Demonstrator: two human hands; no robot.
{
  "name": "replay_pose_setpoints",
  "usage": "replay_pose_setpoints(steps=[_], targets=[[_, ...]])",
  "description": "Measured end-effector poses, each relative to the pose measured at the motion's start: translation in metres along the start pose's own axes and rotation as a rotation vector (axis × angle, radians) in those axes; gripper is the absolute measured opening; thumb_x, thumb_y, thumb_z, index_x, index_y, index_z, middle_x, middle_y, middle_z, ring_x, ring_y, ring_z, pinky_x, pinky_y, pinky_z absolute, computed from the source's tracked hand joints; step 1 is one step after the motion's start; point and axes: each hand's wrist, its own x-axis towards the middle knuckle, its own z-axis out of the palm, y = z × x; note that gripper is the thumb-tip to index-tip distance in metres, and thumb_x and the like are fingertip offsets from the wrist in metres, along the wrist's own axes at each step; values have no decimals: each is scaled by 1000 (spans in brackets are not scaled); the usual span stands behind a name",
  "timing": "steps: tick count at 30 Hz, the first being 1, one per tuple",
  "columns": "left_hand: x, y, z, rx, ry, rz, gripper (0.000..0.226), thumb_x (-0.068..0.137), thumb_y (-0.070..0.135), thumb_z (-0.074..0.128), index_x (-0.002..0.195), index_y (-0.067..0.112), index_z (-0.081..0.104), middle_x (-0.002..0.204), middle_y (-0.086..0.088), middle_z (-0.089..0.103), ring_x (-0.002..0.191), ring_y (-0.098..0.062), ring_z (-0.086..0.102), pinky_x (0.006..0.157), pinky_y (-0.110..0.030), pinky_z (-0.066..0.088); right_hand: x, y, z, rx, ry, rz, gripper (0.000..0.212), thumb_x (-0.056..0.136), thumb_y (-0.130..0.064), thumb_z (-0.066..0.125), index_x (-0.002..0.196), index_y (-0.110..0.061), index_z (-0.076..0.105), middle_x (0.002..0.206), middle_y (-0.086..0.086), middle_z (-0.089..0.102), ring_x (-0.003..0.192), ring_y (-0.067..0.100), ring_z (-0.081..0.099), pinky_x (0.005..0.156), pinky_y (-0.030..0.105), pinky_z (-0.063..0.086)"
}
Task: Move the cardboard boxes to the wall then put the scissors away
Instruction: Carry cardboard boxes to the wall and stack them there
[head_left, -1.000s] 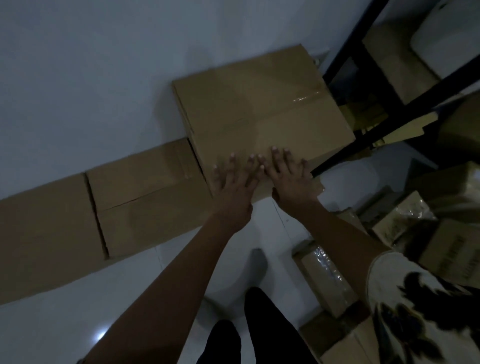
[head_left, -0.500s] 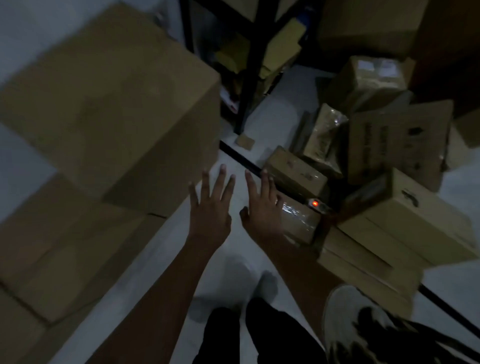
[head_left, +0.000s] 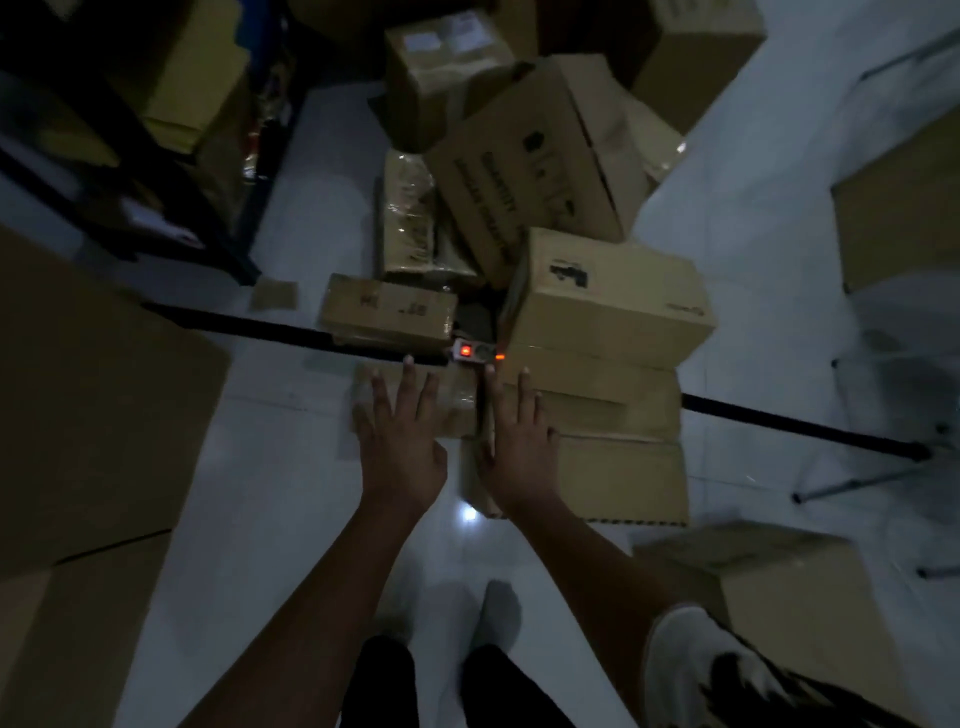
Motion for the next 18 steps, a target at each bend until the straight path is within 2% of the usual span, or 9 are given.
replay_pose_setpoints(steps=[5,8,15,18], targets=[[20,67,19,-20,-110,34,82,93,25,51,154,23,-3,161,-1,-16,147,-38,-10,116,-59,9,-5,78,-27,3,11,118,93,93,-31,57,152,-38,-15,163,9,-11,147,38,12,110,56,31],[27,98,35,-12,-153,34,82,94,25,52,154,25,-3,162,-1,-15,147,-40,-7,116,-57,10,-13,118,-32,12,7,176,94,92,-30,56,151,-40,-16,163,9,-11,146,38,12,107,57,32],[26,175,81,89,-253,235,92,85,27,59,154,27,-1,163,-5,0,147,-40,-3,116,-58,14,-47,204,-33,90,-27,373,91,93,-42,54,149,-44,-19,162,5,-18,147,39,9,107,58,31],[27,212,94,144,-282,342,89,89,29,54,154,27,-7,163,-4,-5,148,-38,-5,118,-57,7,-56,236,-32,87,-17,428,93,93,-45,54,149,-43,-19,162,7,-18,147,40,9,108,59,28]])
